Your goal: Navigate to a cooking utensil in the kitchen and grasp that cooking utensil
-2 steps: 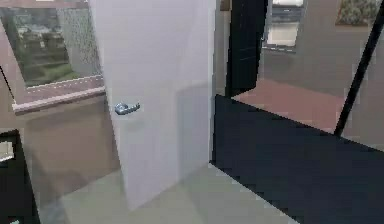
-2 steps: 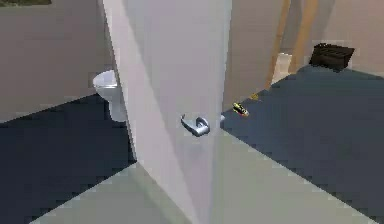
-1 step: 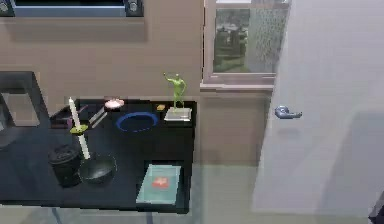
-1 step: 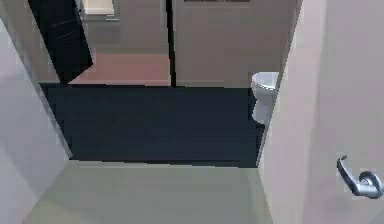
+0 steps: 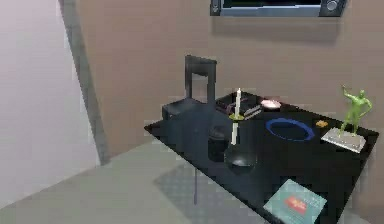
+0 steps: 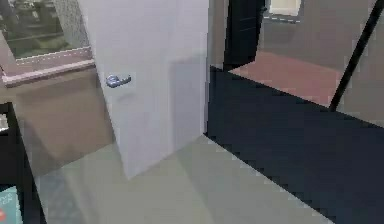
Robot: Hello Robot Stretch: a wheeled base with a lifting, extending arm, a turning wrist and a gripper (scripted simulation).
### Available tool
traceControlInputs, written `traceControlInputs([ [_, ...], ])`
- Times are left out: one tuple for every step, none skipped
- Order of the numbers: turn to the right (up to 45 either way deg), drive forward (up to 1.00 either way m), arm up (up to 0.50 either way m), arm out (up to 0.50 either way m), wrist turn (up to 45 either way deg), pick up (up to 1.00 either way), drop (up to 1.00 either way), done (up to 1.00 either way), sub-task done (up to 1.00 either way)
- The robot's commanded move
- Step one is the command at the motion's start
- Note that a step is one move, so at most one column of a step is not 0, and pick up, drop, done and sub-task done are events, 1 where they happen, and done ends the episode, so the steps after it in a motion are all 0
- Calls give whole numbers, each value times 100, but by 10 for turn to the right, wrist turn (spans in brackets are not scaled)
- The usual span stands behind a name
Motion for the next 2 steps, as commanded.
traceControlInputs([
  [-390, 0, 0, 0, 0, 0, 0, 0, 0],
  [0, 25, 0, 0, 0, 0, 0, 0, 0],
])
